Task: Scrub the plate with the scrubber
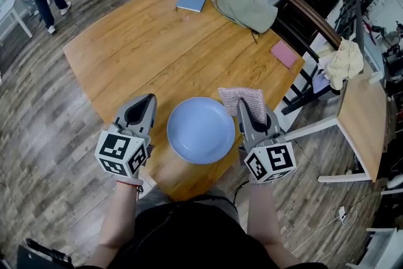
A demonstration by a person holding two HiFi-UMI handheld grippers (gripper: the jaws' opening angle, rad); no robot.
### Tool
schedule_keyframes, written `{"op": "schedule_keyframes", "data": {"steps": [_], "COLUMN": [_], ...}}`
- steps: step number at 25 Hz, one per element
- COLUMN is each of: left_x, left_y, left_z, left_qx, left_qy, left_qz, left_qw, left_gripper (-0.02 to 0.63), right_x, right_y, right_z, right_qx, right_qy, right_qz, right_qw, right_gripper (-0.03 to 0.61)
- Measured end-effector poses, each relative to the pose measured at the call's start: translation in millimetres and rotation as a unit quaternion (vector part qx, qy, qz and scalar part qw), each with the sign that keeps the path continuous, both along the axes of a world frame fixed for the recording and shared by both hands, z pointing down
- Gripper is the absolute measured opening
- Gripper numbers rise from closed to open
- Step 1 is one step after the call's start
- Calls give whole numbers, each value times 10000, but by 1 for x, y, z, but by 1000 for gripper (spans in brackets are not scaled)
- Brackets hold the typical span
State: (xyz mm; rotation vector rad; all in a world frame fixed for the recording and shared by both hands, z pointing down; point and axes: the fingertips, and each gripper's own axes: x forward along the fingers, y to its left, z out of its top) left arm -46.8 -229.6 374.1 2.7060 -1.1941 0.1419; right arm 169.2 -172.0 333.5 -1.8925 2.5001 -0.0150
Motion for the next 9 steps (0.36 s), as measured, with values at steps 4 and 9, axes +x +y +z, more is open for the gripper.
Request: {"op": "schedule_keyframes", "data": {"steps": [4,9], "left_x": [-2,-9], "left_y": [3,8], "left_z": [-1,0], "left_qx": [-7,-6], "left_qy": [-21,-41], "left_qz": [30,40], "left_qw": [10000,10000], "left_gripper": [-5,-5], "right_x": [-2,-6], "right_y": [5,11], "right_z": [-3,-1], "right_qx": [27,24], "right_qy": [-75,-123], "right_qz": [44,106], "right_qw": [10000,9999], "right_gripper": [74,74]}}
